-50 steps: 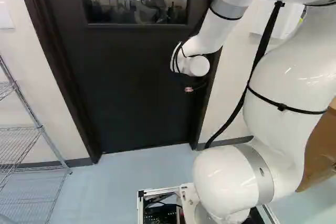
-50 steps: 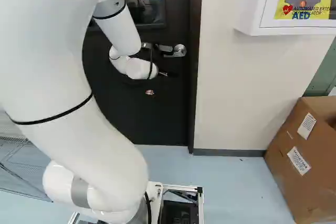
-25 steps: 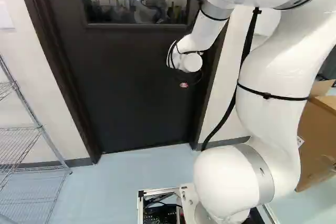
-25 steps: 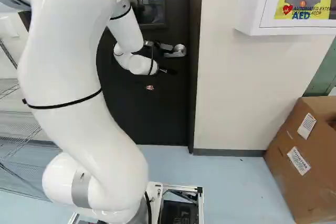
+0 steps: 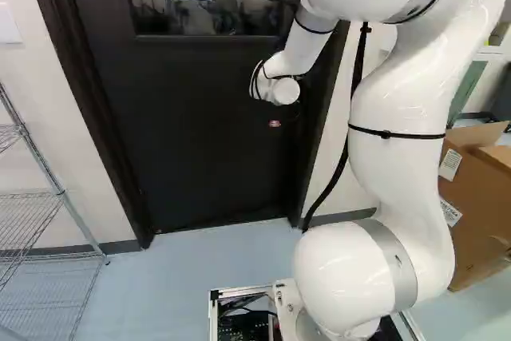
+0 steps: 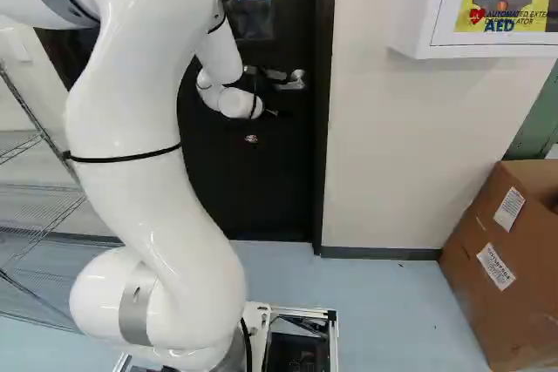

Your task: Open the door and move inside

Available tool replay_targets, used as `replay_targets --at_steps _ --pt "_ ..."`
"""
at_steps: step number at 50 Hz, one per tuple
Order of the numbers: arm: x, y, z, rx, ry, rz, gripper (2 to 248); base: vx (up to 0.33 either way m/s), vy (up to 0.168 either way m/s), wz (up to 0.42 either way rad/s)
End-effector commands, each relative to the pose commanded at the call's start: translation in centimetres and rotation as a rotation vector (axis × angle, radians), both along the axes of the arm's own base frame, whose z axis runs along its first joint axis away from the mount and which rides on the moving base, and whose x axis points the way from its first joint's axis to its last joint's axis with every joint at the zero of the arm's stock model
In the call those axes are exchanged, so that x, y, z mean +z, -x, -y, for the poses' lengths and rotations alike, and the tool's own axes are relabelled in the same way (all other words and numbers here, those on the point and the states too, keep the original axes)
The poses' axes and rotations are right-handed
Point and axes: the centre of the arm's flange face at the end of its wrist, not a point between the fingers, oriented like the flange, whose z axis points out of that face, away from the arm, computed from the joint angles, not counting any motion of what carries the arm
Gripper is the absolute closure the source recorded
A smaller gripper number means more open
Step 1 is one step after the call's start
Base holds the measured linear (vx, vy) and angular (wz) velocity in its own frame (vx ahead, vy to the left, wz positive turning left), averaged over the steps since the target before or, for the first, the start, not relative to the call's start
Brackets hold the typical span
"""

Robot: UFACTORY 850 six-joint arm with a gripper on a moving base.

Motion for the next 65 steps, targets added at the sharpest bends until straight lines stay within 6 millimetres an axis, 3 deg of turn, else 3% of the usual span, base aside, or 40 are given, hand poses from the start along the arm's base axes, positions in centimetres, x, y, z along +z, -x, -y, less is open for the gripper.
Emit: replay_targets --at_steps 35,49,65 --pt "-0.7 -6.8 -0.8 0.008 -0.002 0.038 3 0.000 0.000 0.000" --pt "-0.7 -7.3 -1.8 0.060 0.026 0.043 3 0.000 0.000 0.000" --pt "-0.8 -8.2 -4.4 0.195 0.097 0.055 3 0.000 0.000 0.000"
